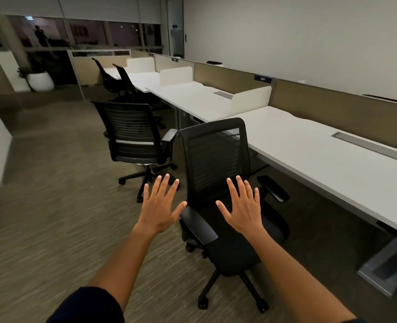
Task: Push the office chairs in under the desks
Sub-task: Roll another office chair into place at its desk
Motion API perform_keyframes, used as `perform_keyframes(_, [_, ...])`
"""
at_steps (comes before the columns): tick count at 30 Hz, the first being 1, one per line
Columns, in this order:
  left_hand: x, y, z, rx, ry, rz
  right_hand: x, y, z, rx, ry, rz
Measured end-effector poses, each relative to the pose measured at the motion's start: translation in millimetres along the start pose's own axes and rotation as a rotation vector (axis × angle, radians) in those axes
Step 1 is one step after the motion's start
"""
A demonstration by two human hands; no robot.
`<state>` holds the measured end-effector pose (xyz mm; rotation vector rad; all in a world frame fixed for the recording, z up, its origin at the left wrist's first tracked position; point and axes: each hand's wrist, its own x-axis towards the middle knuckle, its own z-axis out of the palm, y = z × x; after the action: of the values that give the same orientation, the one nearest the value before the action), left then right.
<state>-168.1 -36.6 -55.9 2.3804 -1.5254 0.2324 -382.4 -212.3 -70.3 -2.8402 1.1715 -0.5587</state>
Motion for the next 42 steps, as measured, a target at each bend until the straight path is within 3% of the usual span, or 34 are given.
perform_keyframes(15, [224, -180, 18, -0.06, -0.022, 0.199, 206, -110, 72, -0.037, 0.048, 0.174])
perform_keyframes(31, [445, -255, 69, -0.021, -0.091, 0.321, 423, -133, 156, -0.028, 0.019, 0.223])
perform_keyframes(42, [504, -269, 104, -0.067, -0.201, 0.463, 456, -155, 179, -0.046, -0.024, 0.382])
